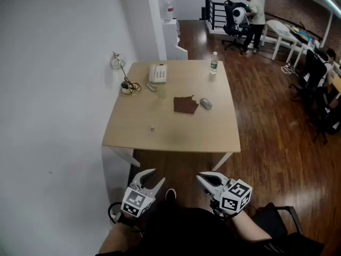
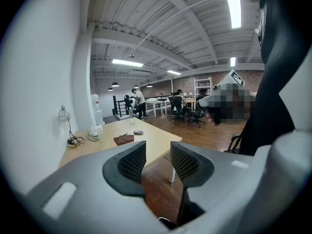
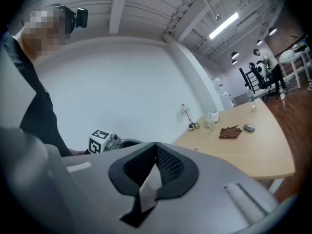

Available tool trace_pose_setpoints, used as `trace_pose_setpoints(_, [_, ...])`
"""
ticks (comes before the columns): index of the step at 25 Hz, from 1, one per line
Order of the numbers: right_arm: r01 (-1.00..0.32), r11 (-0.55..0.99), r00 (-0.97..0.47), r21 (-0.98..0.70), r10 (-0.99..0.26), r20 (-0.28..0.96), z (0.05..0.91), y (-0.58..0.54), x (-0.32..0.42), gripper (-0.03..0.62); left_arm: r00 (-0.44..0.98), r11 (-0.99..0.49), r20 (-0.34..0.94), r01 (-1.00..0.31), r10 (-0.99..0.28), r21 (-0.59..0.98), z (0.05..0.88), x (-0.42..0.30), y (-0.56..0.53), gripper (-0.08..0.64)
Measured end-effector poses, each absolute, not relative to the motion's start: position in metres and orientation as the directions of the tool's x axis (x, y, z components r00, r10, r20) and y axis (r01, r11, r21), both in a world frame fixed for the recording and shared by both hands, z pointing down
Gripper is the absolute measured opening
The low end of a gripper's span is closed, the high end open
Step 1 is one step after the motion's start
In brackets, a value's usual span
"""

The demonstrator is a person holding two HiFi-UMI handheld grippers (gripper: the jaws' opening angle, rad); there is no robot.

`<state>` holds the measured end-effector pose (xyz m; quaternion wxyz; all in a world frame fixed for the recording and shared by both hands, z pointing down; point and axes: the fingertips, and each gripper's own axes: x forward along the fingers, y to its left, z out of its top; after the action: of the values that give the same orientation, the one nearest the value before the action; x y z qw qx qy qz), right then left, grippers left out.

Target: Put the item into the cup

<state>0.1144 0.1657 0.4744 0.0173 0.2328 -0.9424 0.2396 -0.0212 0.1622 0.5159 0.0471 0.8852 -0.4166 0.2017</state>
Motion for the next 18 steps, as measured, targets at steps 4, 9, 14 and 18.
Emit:
trace_pose_setpoints(4, [-0.459, 0.803, -0.888, -0.379, -0.431, 0.162, 0.476, 0.155, 0.108, 0.008, 0.550, -0.630, 0.408, -0.772, -0.728, -0.084, 0.520, -0.033, 0.144, 0.152])
trace_pose_setpoints(9, [-0.455, 0.829, -0.891, -0.327, -0.421, 0.172, 0.476, 0.137, 0.099, 0.008, 0.534, -0.617, 0.421, -0.783, -0.733, -0.082, 0.533, -0.047, 0.112, 0.152])
trace_pose_setpoints(14, [-0.490, 0.813, -0.872, -0.314, -0.452, 0.189, 0.479, 0.100, 0.093, 0.008, 0.538, -0.620, 0.430, -0.782, -0.725, -0.068, 0.547, -0.060, 0.071, 0.152])
trace_pose_setpoints(18, [-0.513, 0.798, -0.858, -0.317, -0.468, 0.212, 0.487, 0.062, 0.087, 0.008, 0.553, -0.632, 0.431, -0.774, -0.713, -0.051, 0.556, -0.067, 0.030, 0.150])
